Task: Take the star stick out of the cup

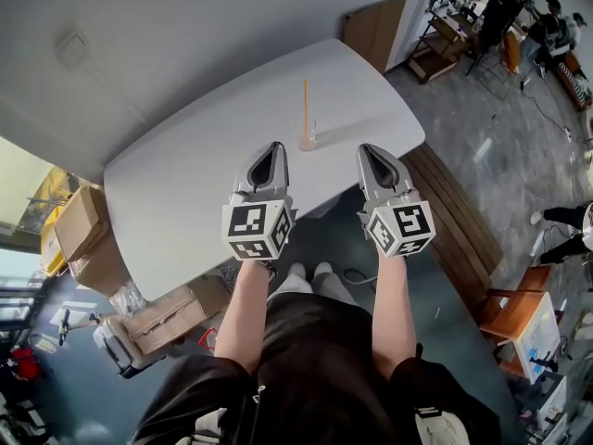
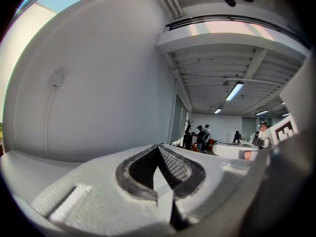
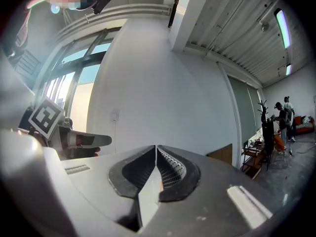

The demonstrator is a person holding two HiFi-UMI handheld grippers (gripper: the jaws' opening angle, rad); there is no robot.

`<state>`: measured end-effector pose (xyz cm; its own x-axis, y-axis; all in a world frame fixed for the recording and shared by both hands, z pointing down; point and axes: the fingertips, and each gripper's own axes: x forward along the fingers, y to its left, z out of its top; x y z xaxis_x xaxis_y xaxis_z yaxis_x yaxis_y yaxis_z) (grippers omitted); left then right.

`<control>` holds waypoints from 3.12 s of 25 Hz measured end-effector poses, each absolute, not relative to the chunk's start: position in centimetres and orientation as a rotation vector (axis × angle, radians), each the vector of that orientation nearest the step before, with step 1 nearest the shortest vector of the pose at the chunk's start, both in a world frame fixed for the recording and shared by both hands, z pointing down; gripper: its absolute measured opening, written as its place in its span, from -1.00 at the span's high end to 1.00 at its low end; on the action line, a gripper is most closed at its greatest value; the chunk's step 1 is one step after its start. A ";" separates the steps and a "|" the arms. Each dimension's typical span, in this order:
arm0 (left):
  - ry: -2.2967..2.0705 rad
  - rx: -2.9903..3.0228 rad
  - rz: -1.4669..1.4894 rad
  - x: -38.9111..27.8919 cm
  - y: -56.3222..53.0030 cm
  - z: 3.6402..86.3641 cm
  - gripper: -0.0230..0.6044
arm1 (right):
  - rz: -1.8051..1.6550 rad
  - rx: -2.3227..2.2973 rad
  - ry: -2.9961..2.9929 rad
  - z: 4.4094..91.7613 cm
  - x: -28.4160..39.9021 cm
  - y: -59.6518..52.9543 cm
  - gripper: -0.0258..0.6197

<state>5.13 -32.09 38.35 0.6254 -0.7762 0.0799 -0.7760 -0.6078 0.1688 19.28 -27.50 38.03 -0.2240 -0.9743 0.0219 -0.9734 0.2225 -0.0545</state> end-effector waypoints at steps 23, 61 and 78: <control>-1.319 2.568 0.058 8.4 -35.5 41.2 0.92 | -0.193 -1.815 2.601 43.1 20.3 -34.8 0.65; -1.370 2.379 0.043 1.9 -38.1 45.4 0.92 | -0.474 -1.821 2.819 55.4 15.3 -49.6 0.66; -1.365 2.405 0.043 2.1 -38.4 44.5 0.92 | -0.386 -1.786 2.711 51.0 16.1 -49.0 0.85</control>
<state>2.11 -38.45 44.52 0.5295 -0.8225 0.2077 -0.8340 -0.4601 0.3045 16.12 -48.97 51.03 -0.3976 -0.8872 0.2342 -0.9173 0.3780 -0.1254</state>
